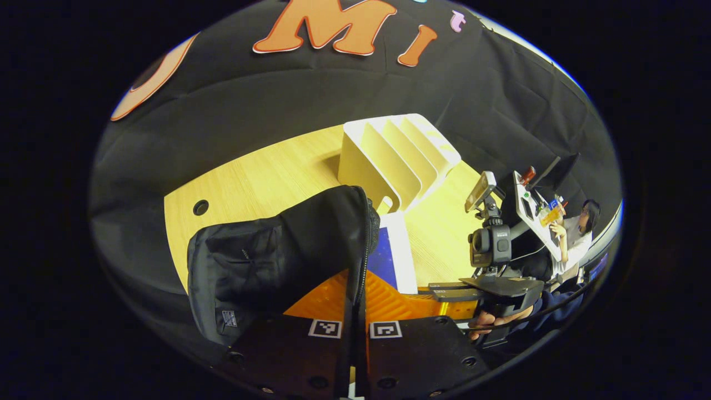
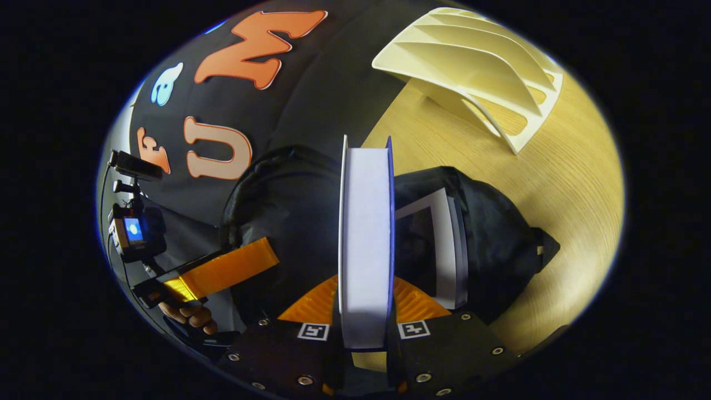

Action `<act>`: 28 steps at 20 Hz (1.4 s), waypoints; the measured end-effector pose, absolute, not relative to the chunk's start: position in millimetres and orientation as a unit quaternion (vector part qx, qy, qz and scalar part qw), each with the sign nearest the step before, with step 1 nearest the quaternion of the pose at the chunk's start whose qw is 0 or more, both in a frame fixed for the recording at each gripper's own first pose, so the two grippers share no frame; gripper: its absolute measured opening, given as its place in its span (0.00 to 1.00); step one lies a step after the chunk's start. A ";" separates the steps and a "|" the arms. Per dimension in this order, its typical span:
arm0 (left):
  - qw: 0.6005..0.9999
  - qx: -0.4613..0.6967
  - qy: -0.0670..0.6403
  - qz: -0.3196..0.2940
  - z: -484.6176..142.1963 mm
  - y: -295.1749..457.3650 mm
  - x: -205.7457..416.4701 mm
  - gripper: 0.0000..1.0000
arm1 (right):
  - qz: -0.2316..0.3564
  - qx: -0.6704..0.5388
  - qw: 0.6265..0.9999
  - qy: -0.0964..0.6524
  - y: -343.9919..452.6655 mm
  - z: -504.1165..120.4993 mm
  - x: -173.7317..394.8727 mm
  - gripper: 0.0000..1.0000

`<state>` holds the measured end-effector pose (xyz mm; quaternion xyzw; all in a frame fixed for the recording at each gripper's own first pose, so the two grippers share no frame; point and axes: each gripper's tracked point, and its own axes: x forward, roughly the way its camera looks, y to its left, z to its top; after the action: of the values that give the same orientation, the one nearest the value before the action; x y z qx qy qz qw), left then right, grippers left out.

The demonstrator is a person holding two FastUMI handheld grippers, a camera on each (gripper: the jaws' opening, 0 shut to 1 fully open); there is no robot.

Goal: Open the schoolbag, grab two books from the bookshelf and put them into the schoolbag.

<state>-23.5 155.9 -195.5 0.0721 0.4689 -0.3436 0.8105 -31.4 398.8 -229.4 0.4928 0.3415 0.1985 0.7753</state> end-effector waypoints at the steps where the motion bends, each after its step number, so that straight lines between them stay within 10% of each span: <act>1: 0.808 0.075 0.471 -0.346 -196.1 150.4 -26.2 0.05 | 0.208 0.485 0.776 0.344 406.1 -230.8 -30.0 0.31; 9: 0.816 0.090 0.477 -0.316 -204.8 144.7 -21.0 0.05 | 0.216 0.478 0.755 0.394 408.1 -245.3 -15.2 0.35; 17: 0.822 0.101 0.483 -0.284 -220.5 133.9 -30.1 0.16 | 0.201 0.301 0.790 0.494 368.8 -281.1 -36.4 0.97; 28: 0.832 0.060 0.483 -0.266 -220.3 85.3 -44.0 0.56 | 0.177 0.194 0.849 0.458 245.4 -251.5 -35.4 0.98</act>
<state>-44.0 85.3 -220.3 0.0599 0.4827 -0.2662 0.8322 -35.4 245.4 -251.5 0.1945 0.4581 0.1775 0.8490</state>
